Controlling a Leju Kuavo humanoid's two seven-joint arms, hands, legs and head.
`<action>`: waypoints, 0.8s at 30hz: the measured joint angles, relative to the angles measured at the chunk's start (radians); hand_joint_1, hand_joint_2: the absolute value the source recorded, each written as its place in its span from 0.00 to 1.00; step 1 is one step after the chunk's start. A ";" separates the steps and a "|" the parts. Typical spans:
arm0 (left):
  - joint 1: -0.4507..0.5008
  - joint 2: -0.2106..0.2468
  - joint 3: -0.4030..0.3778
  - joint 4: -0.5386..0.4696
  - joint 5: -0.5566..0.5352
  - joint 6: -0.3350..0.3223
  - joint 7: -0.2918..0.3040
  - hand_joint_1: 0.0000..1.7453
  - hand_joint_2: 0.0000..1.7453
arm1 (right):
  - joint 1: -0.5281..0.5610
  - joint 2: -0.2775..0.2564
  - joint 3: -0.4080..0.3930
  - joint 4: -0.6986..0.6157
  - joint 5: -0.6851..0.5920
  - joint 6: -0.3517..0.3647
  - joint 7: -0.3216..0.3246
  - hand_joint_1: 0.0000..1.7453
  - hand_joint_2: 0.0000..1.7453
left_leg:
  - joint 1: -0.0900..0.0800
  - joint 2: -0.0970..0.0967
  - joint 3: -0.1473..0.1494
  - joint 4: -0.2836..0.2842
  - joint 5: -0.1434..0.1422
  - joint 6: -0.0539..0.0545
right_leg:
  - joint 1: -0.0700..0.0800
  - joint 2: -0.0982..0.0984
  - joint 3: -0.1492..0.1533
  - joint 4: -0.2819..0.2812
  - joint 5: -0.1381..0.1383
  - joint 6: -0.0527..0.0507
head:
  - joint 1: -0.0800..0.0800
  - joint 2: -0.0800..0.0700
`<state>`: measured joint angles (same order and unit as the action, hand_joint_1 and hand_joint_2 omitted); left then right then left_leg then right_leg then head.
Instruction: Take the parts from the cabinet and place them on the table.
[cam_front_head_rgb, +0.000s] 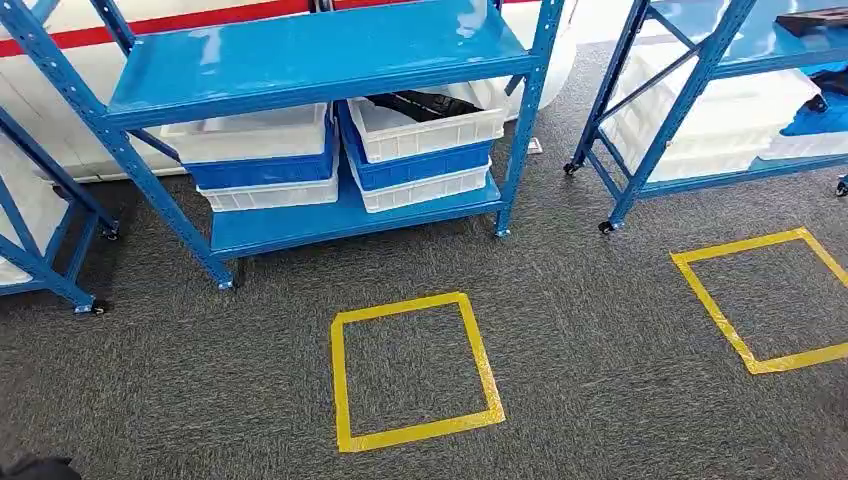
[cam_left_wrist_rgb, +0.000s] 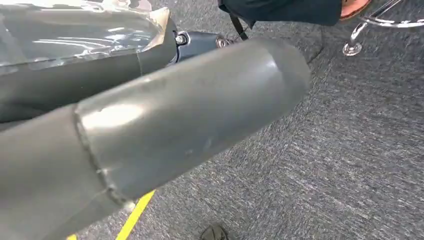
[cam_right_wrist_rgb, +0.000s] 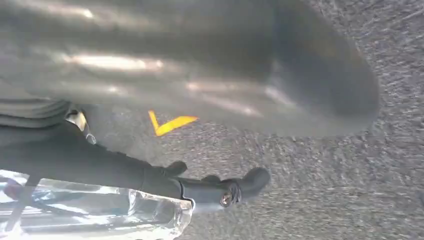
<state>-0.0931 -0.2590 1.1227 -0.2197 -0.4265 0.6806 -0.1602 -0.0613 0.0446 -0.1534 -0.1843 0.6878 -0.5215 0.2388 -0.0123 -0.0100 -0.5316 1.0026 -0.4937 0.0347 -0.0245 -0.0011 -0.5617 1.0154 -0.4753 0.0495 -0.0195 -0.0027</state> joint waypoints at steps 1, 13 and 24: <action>0.000 -0.001 0.000 0.000 0.000 0.000 0.000 0.00 0.00 | 0.000 0.000 -0.002 0.000 0.000 0.000 0.000 0.00 0.00 | 0.002 0.000 0.001 -0.002 0.000 -0.001 | 0.003 0.000 0.000 0.000 -0.001 -0.007 | -0.001 0.000; 0.003 0.003 0.008 0.000 0.010 -0.008 -0.013 0.00 0.00 | 0.006 -0.002 -0.027 0.000 -0.018 -0.002 -0.004 0.00 0.00 | 0.019 0.011 -0.064 0.030 0.053 -0.009 | -0.006 0.002 0.050 -0.008 -0.044 -0.032 | -0.008 0.000; 0.005 0.005 0.010 0.000 0.005 -0.016 -0.018 0.00 0.00 | 0.008 -0.003 -0.051 0.000 -0.027 -0.006 -0.019 0.00 0.00 | 0.005 0.000 0.003 -0.006 0.008 0.040 | 0.005 0.000 -0.117 0.293 -0.144 0.005 | 0.001 0.000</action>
<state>-0.0883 -0.2541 1.1322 -0.2197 -0.4219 0.6649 -0.1785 -0.0534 0.0416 -0.2045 -0.1843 0.6607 -0.5276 0.2197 -0.0074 -0.0099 -0.5282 0.9964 -0.4856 0.0750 -0.0196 -0.0008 -0.6790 1.3080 -0.6192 0.0544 -0.0183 -0.0027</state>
